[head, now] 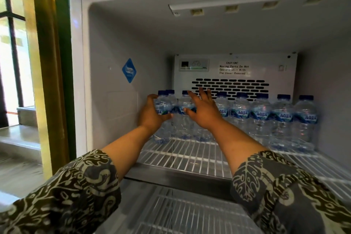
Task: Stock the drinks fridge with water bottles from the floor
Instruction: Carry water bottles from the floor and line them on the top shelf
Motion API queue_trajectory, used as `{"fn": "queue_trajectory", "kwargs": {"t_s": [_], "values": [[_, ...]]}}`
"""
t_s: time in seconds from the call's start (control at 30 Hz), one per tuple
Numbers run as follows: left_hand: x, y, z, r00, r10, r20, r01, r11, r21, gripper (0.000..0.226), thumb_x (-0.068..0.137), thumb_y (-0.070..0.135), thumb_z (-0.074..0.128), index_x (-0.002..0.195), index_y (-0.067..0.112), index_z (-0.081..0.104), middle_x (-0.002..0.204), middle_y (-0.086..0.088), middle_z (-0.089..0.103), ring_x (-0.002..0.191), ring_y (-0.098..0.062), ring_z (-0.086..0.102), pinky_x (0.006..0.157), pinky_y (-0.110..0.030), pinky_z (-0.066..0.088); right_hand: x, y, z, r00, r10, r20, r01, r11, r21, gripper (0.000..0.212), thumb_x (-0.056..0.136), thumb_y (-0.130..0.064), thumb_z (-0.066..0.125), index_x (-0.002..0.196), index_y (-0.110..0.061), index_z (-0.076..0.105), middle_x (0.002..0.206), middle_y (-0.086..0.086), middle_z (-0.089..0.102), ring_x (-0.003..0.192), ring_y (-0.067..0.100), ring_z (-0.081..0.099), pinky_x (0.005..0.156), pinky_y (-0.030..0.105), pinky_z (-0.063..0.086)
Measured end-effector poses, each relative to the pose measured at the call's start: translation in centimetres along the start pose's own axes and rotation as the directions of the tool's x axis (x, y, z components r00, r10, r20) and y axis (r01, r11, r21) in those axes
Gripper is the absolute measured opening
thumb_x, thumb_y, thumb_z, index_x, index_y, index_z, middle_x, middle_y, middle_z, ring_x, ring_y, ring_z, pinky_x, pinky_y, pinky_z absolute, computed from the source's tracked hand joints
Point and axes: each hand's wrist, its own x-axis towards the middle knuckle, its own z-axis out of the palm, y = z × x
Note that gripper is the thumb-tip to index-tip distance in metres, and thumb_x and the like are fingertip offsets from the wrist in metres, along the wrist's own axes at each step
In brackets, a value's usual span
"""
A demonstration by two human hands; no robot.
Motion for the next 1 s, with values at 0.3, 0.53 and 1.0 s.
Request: {"fn": "queue_trajectory", "kwargs": {"t_s": [0.3, 0.53, 1.0], "values": [[-0.5, 0.1, -0.5, 0.999, -0.025, 0.044, 0.026, 0.999, -0.024, 0.08, 0.069, 0.001, 0.079, 0.135, 0.012, 0.036, 0.119, -0.011, 0.058, 0.096, -0.016, 0.054, 0.079, -0.024, 0.045, -0.3, 0.1, -0.3, 1.0, -0.005, 0.011, 0.004, 0.999, 0.052, 0.067, 0.093, -0.038, 0.052, 0.15, -0.029, 0.016, 0.159, 0.004, -0.006, 0.145, 0.03, -0.013, 0.118, 0.045, 0.007], [-1.0, 0.5, -0.3, 0.999, -0.031, 0.044, 0.032, 0.999, -0.009, 0.079, 0.071, 0.0, 0.078, 0.136, 0.01, 0.034, 0.124, -0.012, 0.056, 0.097, -0.012, 0.049, 0.069, -0.01, 0.04, -0.3, 0.1, -0.3, 1.0, 0.0, 0.02, -0.001, 0.999, 0.047, 0.067, 0.093, -0.037, 0.053, 0.149, -0.028, 0.017, 0.16, 0.004, -0.006, 0.145, 0.031, -0.013, 0.117, 0.047, 0.008], [-2.0, 1.6, -0.4, 0.984, -0.1, 0.147, 0.087, 0.992, 0.088, 0.092, 0.08, 0.01, 0.072, 0.149, 0.014, 0.013, 0.144, -0.011, 0.043, 0.128, -0.026, 0.047, 0.102, -0.03, 0.04, -0.4, -0.4, -0.4, 0.999, -0.003, -0.044, 0.008, 0.994, 0.11, 0.061, 0.095, -0.039, 0.049, 0.148, -0.024, 0.023, 0.159, 0.009, 0.003, 0.146, 0.028, -0.005, 0.118, 0.044, 0.011]]}}
